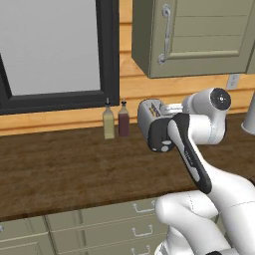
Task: Start the toaster. Once the lever pops up, take the bread to the plate on the dining counter.
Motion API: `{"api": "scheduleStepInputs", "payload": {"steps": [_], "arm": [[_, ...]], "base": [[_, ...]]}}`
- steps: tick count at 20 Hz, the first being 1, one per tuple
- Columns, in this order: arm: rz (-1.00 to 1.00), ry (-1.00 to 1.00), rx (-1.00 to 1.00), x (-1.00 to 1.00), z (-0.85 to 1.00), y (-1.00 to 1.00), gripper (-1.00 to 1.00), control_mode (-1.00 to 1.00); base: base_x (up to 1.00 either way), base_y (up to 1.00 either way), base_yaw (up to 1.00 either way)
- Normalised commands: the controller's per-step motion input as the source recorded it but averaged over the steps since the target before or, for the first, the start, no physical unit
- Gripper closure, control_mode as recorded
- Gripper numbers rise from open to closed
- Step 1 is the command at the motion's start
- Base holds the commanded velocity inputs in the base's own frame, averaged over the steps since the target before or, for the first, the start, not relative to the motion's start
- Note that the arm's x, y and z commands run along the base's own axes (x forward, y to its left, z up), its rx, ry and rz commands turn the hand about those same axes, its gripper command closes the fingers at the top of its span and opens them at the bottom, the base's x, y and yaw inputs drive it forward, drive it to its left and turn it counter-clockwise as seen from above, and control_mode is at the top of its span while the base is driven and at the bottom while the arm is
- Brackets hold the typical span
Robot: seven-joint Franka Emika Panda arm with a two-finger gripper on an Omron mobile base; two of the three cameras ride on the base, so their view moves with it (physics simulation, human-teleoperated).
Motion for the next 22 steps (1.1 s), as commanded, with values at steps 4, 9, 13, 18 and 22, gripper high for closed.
{"api": "scheduleStepInputs", "payload": {"steps": [4, 9, 13, 18, 22], "arm": [[0.00, 0.00, 0.00, 0.00, 0.00, 0.00, -1.00, -1.00], [0.00, 0.00, 0.00, 0.00, 0.00, 0.00, -1.00, -1.00], [0.00, 0.00, 0.00, 0.00, 0.00, 0.00, -1.00, -1.00], [0.00, 0.00, 0.00, 0.00, 0.00, 0.00, -1.00, -1.00], [0.00, 0.00, 0.00, 0.00, 0.00, 0.00, -1.00, -1.00]], "base": [[0.00, 0.00, 0.00], [0.00, 0.00, 0.00], [0.00, 0.00, 0.00], [0.00, 0.00, 0.00], [0.00, 0.00, 0.00]]}}
